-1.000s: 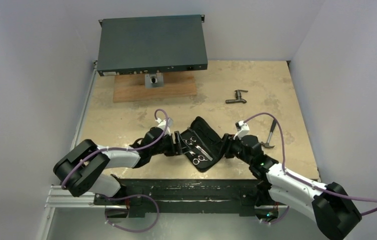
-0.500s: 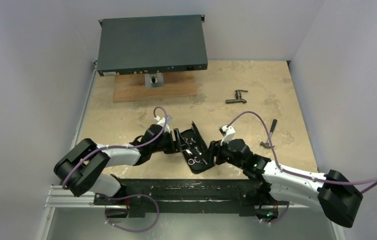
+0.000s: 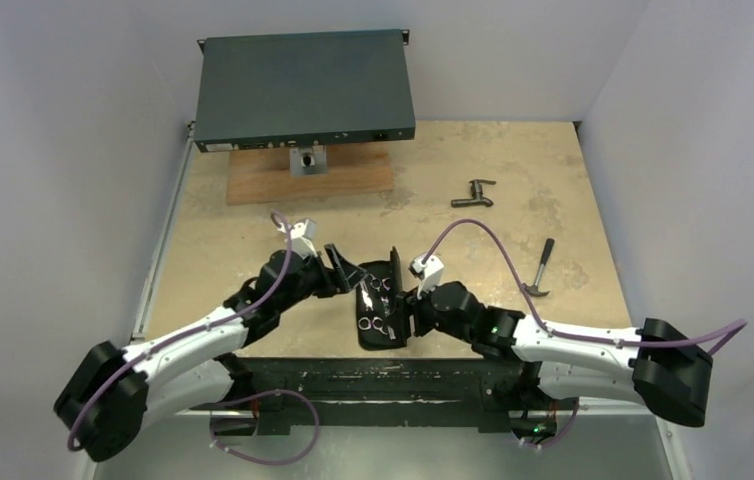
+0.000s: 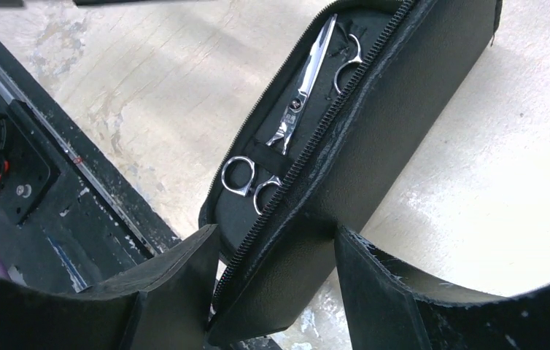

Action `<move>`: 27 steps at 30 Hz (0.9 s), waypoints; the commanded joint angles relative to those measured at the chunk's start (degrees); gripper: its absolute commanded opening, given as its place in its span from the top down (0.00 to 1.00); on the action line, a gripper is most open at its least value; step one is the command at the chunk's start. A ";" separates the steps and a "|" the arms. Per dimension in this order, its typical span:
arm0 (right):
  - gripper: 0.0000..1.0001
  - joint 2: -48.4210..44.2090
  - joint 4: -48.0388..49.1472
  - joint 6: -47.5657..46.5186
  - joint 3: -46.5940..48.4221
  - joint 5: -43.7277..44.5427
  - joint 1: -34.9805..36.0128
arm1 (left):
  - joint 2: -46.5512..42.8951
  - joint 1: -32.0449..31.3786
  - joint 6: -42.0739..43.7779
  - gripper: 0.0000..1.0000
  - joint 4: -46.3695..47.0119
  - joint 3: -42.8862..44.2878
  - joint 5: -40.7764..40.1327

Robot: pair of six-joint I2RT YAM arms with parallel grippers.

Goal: Sort the hair-cutting tools
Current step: Adjust the hairdressing tool bag at the center of the board.

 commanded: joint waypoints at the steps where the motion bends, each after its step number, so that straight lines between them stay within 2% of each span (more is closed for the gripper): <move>1: 0.42 1.49 1.58 -2.52 3.76 2.08 0.82 | -7.49 0.64 2.28 0.29 -8.00 -0.01 -6.24; 12: 0.40 18.41 5.95 -5.20 12.58 -6.50 1.44 | -13.43 0.70 -1.90 0.30 -11.63 -5.73 -10.58; 16: 0.39 24.26 3.84 -7.42 16.75 -8.30 2.08 | -12.72 0.74 -2.57 0.30 -12.91 -6.13 -11.59; 24: 0.40 23.57 1.48 -10.70 19.29 -6.96 3.81 | -7.74 1.16 -5.62 0.30 -9.86 -7.26 -13.04; 27: 0.40 19.68 2.34 -10.47 17.70 -5.27 3.83 | -7.52 1.59 -5.78 0.30 -9.16 -7.16 -13.53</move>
